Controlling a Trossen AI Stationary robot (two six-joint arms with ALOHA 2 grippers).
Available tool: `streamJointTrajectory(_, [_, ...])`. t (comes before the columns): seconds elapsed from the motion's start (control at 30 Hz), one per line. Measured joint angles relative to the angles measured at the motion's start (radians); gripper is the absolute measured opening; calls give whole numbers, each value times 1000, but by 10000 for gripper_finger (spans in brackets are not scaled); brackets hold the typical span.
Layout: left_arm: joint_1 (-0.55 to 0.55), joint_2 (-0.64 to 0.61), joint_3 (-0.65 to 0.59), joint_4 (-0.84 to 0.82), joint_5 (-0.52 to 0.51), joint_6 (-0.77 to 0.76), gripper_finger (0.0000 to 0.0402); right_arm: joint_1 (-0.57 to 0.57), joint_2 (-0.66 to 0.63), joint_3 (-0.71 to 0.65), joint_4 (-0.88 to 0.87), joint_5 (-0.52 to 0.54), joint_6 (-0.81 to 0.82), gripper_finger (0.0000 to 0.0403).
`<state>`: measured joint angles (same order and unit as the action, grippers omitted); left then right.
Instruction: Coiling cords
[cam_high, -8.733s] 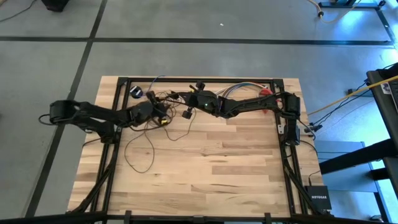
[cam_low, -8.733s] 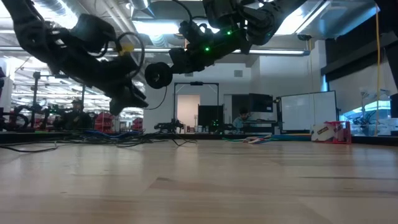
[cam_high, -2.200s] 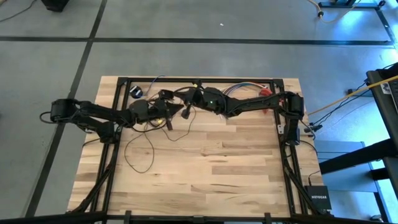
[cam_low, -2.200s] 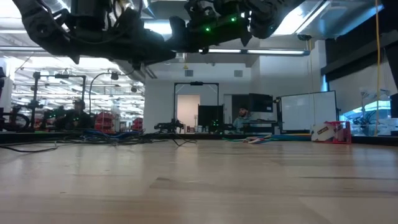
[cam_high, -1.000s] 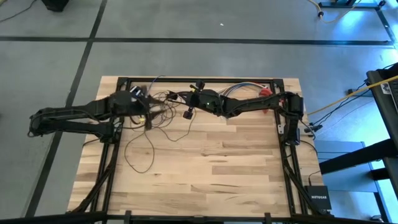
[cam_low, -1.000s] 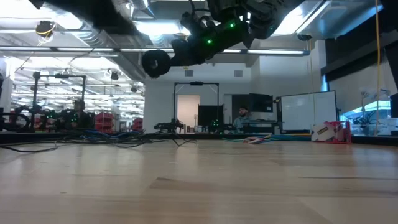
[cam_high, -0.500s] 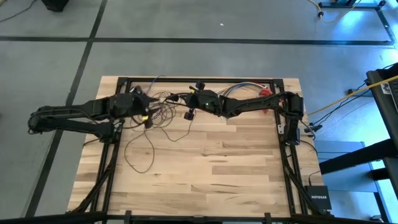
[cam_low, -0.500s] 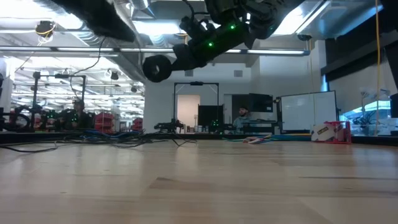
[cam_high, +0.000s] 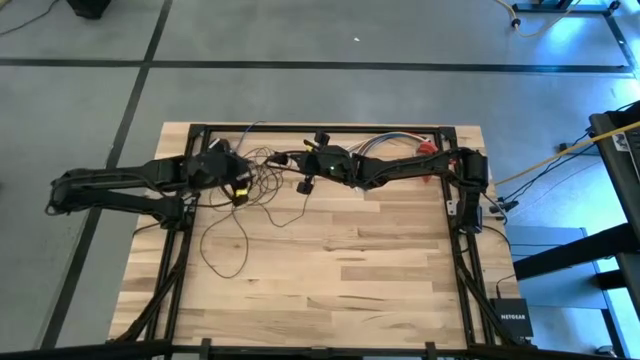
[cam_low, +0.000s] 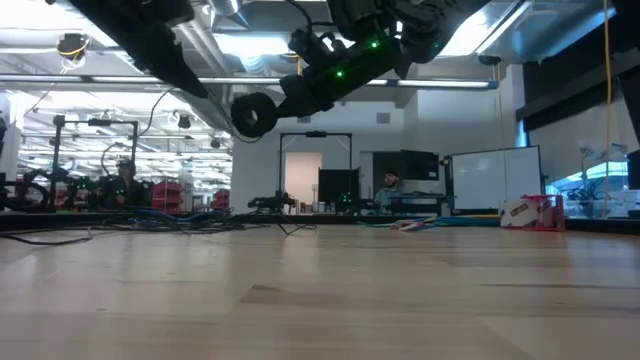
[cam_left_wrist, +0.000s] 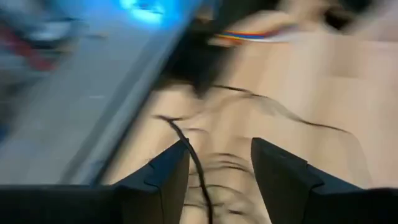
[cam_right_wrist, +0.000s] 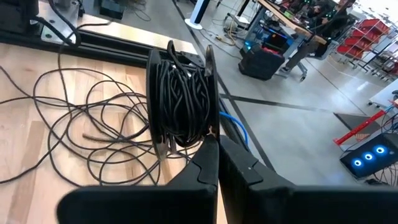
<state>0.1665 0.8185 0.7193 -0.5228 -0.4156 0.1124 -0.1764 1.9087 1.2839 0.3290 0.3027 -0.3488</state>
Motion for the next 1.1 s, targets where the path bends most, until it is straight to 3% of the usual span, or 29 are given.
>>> streamJointTrajectory(0.1, [0,21,0,-19,248,29,166,0,0,0,10,0,0,5])
streamJointTrajectory(0.17, [-4,39,0,-16,316,34,166,-1,0,0,12,-8,-3,5])
streamJointTrajectory(0.23, [0,54,0,-18,276,25,166,-1,0,0,11,-8,-4,5])
streamJointTrajectory(0.37, [14,64,0,-32,70,-13,166,0,0,0,8,-8,-4,5])
streamJointTrajectory(0.43, [18,64,8,-64,31,-43,166,2,0,0,2,-8,-4,5])
streamJointTrajectory(0.5, [13,64,15,-78,74,-33,166,2,0,0,3,-8,-4,5])
streamJointTrajectory(0.6, [-3,65,16,-50,255,38,166,1,0,0,8,-8,-4,5])
streamJointTrajectory(0.63, [-7,66,16,-34,247,47,166,0,0,0,8,-8,-5,5])
streamJointTrajectory(0.73, [4,64,17,-11,16,8,166,0,0,0,6,-8,-5,5])
streamJointTrajectory(0.77, [10,65,17,-20,-12,4,166,0,0,0,6,-8,-5,5])
streamJointTrajectory(0.8, [13,65,17,-39,20,6,166,0,0,0,6,-8,-5,5])
streamJointTrajectory(0.9, [8,67,17,-78,297,46,166,0,0,0,4,-22,-5,5])
streamJointTrajectory(0.93, [5,68,17,-78,293,39,166,-1,0,0,5,-27,-5,5])
streamJointTrajectory(1.03, [10,61,33,-95,13,-36,166,0,0,0,3,-27,-5,5])
streamJointTrajectory(1.1, [14,57,40,-84,-9,-25,166,0,0,0,4,-32,-5,5])
